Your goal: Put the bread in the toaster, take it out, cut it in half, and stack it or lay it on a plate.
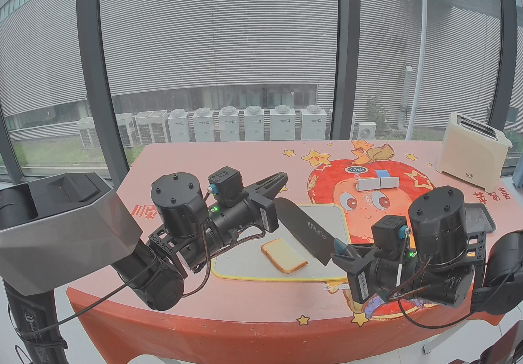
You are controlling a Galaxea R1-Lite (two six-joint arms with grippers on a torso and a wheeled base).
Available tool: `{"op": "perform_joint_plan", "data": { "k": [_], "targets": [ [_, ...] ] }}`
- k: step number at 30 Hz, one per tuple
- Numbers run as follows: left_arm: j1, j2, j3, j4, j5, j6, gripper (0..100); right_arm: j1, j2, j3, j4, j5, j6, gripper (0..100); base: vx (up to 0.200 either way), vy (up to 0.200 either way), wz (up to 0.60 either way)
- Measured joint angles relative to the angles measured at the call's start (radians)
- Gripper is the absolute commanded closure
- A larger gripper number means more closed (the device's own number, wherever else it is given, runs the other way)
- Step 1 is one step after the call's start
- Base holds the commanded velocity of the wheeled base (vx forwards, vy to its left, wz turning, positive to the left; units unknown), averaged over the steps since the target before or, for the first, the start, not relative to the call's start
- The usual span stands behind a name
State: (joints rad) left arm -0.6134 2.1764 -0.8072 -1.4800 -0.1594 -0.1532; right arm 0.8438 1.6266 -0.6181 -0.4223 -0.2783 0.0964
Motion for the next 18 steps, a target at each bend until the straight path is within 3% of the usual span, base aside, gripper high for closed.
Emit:
{"op": "perform_joint_plan", "data": {
  "k": [12,18],
  "targets": [
    [0.004,-0.015,0.017,-0.003,0.001,0.0,100,-0.003,-0.018,0.01,0.0,-0.004,-0.003,100,0.0,0.0,0.0],
    [0.038,-0.019,0.062,-0.067,0.002,0.0,100,-0.003,-0.031,0.014,0.001,-0.005,-0.008,100,0.0,0.0,0.0]
  ]
}}
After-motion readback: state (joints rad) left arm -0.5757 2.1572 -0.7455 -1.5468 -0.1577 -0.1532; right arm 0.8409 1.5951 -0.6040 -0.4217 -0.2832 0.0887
